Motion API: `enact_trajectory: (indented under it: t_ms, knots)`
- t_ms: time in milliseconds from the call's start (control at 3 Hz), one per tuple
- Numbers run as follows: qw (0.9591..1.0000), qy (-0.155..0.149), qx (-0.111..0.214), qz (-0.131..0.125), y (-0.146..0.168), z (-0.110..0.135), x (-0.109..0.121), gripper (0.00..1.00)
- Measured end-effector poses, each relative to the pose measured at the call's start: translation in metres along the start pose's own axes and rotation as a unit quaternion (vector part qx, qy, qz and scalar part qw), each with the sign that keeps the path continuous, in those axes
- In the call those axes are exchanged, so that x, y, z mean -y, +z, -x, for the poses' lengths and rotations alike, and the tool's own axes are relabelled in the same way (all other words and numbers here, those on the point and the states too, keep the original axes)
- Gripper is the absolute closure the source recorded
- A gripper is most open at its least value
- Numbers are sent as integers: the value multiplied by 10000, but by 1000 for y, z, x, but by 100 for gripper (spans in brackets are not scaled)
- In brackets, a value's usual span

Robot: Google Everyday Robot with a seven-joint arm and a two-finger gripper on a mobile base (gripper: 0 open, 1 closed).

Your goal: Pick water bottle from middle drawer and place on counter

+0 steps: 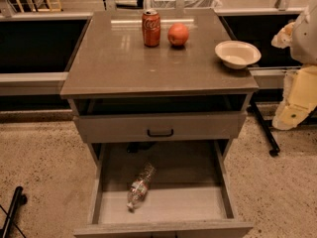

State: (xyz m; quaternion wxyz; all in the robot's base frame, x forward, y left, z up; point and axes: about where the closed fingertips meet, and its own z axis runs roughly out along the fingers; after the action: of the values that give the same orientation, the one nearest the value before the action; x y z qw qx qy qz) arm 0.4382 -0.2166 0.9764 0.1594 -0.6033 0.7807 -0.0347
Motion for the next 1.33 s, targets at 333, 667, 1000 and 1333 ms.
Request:
enact_trajectory:
  t_ms: [333,667,1000,1333]
  knots:
    - [10000,-1,0,2,0,0,0,0]
    - [9994,-151,-31,313,30,11,0,0]
    - [9970,-599,38,479,67,27,-16,0]
    - [9894,-1284,223,645,165,34,-54,0]
